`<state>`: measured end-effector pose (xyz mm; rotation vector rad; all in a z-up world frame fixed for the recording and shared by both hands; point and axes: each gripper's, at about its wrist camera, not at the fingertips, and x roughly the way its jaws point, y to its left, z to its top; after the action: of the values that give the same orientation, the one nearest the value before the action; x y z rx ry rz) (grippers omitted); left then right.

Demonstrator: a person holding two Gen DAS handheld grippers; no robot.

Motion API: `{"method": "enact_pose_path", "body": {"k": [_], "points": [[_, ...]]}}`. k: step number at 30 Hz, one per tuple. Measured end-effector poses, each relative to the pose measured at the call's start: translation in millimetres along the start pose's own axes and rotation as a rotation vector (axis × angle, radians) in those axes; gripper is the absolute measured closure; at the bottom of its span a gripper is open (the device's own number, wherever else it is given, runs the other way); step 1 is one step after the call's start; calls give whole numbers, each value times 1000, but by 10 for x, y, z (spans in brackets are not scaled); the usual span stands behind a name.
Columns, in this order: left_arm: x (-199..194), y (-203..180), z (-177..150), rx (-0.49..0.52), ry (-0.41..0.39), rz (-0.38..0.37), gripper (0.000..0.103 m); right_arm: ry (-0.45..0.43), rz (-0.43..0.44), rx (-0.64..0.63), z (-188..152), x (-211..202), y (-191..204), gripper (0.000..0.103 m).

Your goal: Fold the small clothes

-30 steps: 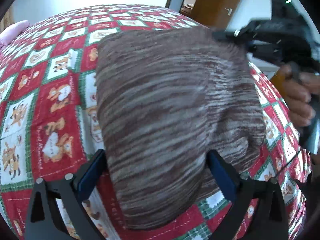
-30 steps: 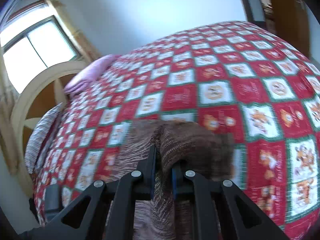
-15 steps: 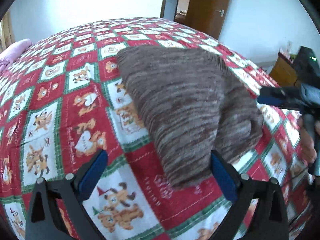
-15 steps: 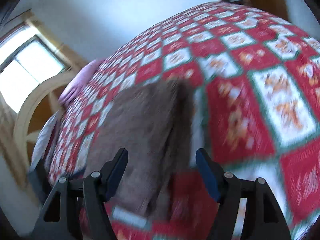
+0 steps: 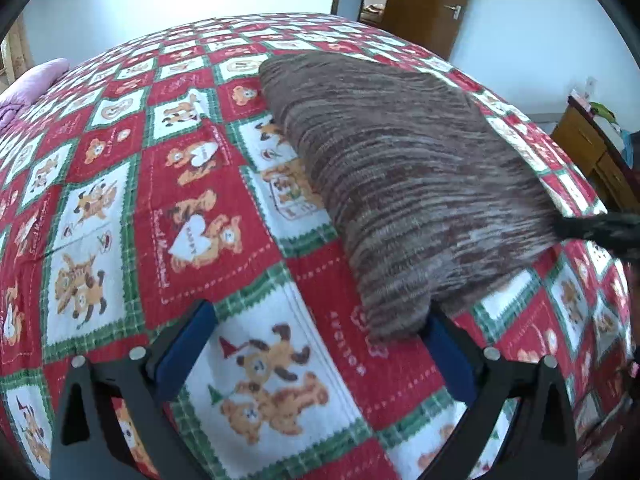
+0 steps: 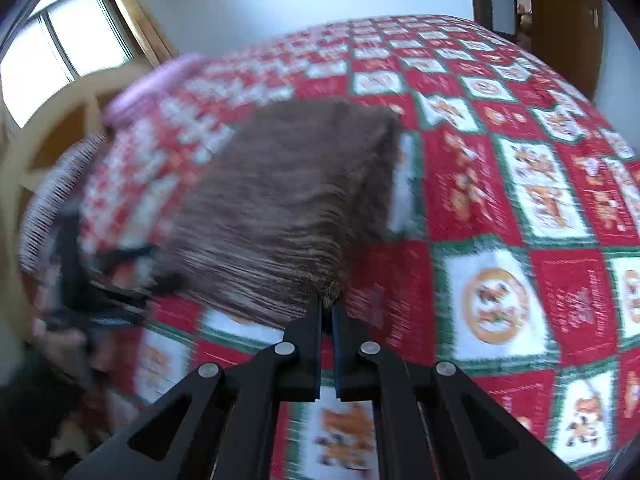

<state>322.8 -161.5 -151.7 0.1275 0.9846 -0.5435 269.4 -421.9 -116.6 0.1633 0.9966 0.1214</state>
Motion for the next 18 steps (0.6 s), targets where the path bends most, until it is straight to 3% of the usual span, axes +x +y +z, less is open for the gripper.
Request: {"method": "enact_pose_path", "body": {"k": [3,5,7,12,15,18], "points": [[-160,-9,-1,3,-38,-4,1,58,-10,2,-106,239,-69,99],[-348,-2,38,4,-110,-2,0,30,-4,19,-116,247,-136,89],[-483,0,128,6,-178,18,0,28,-59,28,-88,181,-197,43],[-333,-120,484,-11,-217,84,0,-149,-78,57,178,-143,-177,43],[-112,-200,586,-5,-195,142,0,-215,33,4,389,-94,38,43],[105,-211,564,-4,-150,179,0,-217,119,-41,534,155,216,43]]}}
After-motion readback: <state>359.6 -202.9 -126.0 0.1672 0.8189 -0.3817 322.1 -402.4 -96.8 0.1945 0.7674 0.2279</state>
